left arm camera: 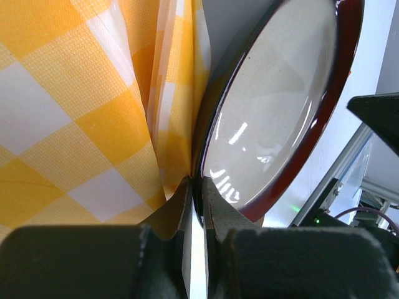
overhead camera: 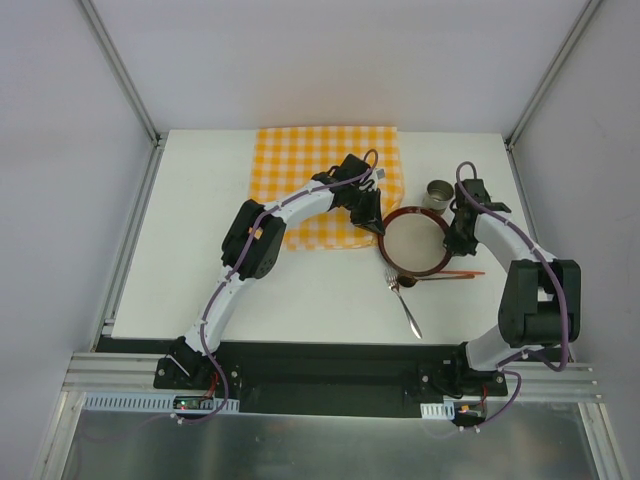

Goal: Set the dinner table for one person
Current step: Pick up the plate at the center of the board.

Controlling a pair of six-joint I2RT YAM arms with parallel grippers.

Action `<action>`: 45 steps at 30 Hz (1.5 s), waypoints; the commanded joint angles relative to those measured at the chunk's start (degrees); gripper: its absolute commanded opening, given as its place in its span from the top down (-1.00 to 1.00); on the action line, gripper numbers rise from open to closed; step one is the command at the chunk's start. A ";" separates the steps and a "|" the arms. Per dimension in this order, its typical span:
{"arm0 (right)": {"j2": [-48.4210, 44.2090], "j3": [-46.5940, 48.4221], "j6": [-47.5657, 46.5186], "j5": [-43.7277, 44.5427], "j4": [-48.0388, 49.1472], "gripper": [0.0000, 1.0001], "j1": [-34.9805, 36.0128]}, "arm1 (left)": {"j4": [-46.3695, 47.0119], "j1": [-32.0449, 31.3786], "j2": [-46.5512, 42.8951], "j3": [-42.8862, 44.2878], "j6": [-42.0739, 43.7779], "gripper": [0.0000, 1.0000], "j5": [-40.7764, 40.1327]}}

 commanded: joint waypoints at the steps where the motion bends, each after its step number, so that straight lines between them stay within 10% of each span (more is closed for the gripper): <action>1: -4.11 3.24 -0.64 2.56 -1.52 0.98 0.27 | 0.96 -0.46 -6.80 0.77 2.50 1.00 2.04; 13: -0.96 3.06 -1.08 2.83 -2.22 0.99 0.27 | 0.87 -0.72 -7.59 -0.20 2.59 1.00 1.69; 21: -1.39 -1.41 0.59 3.88 2.26 0.48 0.18 | 0.78 -0.72 -6.80 -0.29 2.68 1.00 1.69; 45: -17.29 -20.22 9.91 -5.95 25.45 0.35 -6.15 | 0.87 -0.63 -6.45 -0.81 2.68 1.00 1.78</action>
